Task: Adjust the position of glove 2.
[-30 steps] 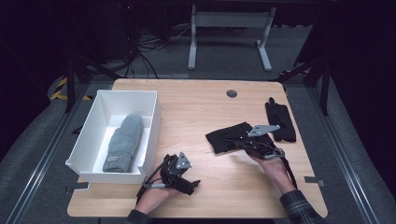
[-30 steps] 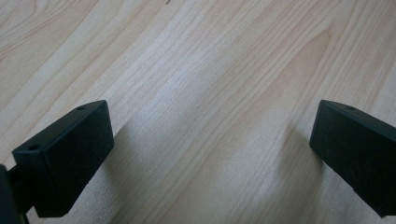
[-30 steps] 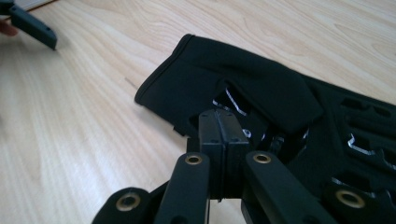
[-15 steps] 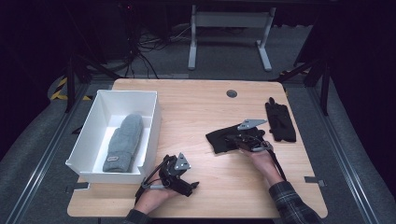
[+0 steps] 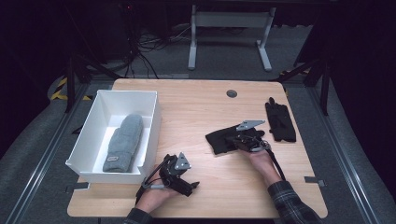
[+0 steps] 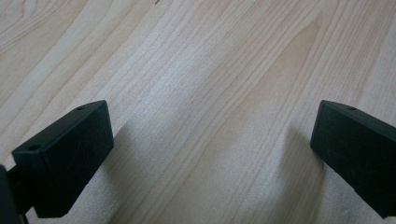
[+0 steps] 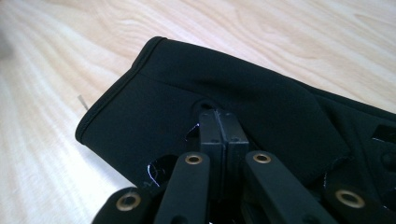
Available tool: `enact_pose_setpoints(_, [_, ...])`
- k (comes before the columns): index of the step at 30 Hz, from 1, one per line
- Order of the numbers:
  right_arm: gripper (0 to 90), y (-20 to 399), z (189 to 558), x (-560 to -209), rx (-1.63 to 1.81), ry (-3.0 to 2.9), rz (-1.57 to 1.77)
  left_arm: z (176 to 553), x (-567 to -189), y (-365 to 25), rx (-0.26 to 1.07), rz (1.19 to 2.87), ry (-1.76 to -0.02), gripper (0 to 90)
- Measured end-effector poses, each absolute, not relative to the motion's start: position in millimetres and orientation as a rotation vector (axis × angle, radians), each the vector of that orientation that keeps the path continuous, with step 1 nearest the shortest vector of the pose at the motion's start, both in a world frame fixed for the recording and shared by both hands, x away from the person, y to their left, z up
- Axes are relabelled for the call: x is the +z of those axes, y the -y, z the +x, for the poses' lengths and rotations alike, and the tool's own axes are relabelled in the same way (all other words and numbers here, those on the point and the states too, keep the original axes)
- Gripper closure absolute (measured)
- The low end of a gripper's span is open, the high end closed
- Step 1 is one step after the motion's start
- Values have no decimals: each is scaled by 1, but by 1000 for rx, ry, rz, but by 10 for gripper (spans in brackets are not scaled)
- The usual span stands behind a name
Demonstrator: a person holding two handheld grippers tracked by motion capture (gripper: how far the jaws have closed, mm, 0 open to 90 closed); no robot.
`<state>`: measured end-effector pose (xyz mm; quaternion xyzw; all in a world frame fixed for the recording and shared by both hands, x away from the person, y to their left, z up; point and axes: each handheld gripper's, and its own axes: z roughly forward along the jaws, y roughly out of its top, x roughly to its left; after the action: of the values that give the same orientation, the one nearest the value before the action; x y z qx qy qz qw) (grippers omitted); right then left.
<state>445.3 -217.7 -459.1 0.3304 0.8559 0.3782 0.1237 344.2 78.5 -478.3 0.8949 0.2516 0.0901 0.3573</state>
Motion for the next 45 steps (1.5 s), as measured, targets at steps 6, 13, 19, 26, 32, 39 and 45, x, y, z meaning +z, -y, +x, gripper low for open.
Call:
enact_pose_setpoints(6, [900, 214, 436, -458, 1109, -2555, 915, 344, -478, -79, 232, 2309, -649, 0])
enact_pose_setpoints(13, [900, 211, 414, -456, 1081, -2629, 827, 344, -478, -79, 233, 2309, -650, 1])
enact_pose_setpoints(19, [900, 209, 398, -456, 1095, -2685, 763, 343, -478, -79, 229, 2309, -653, 1])
enact_pose_setpoints(26, [900, 209, 382, -455, 1099, -2725, 707, 342, -478, -80, 230, 2308, -655, 1])
enact_pose_setpoints(32, [900, 207, 363, -454, 1077, -2739, 658, 343, -479, -80, 230, 2307, -652, 2])
enact_pose_setpoints(39, [900, 206, 348, -453, 1085, -2769, 604, 343, -478, -80, 232, 2308, -651, 2])
enact_pose_setpoints(45, [900, 223, 355, -440, 1140, -2658, 683, 343, -479, -80, 233, 2306, -651, 2])
